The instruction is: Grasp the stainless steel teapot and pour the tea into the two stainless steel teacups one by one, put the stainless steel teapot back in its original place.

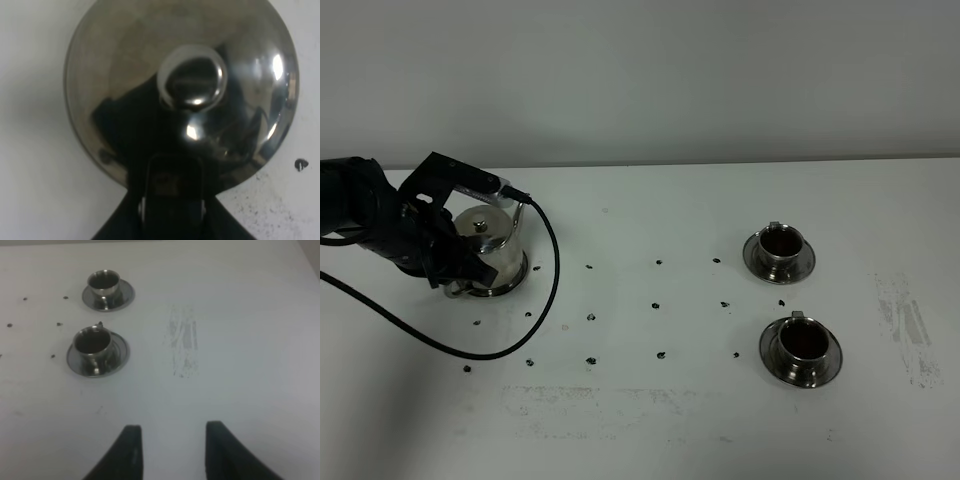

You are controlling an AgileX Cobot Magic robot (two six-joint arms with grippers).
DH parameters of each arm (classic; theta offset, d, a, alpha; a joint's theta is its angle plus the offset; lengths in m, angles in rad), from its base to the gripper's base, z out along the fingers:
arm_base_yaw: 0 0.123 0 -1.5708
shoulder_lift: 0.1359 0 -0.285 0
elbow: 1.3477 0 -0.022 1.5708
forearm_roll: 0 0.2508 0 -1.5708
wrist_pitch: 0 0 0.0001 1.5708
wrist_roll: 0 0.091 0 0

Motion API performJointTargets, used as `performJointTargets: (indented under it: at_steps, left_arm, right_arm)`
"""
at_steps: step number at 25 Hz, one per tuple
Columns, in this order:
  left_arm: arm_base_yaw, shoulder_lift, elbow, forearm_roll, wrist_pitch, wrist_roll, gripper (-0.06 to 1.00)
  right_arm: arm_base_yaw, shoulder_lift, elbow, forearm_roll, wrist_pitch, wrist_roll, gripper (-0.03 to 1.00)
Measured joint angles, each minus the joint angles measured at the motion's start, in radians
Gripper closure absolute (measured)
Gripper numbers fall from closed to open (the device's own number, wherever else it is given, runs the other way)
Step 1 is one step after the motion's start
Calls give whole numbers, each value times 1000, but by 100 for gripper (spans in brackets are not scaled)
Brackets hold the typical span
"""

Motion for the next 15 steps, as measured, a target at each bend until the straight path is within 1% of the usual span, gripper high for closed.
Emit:
performJointTargets:
  at_steps: [3, 6, 12, 15]
  left_arm:
    - [0, 0, 0, 0, 6, 43, 72]
    - [0, 0, 0, 0, 9, 54, 72]
    - [0, 0, 0, 0, 11, 57, 61]
    - [0, 0, 0, 0, 11, 57, 60]
  right_arm:
    - [0, 0, 0, 0, 0, 0, 67]
    - [0, 0, 0, 0, 0, 0, 67]
    - [0, 0, 0, 0, 0, 0, 67]
    - [0, 0, 0, 0, 0, 0, 67]
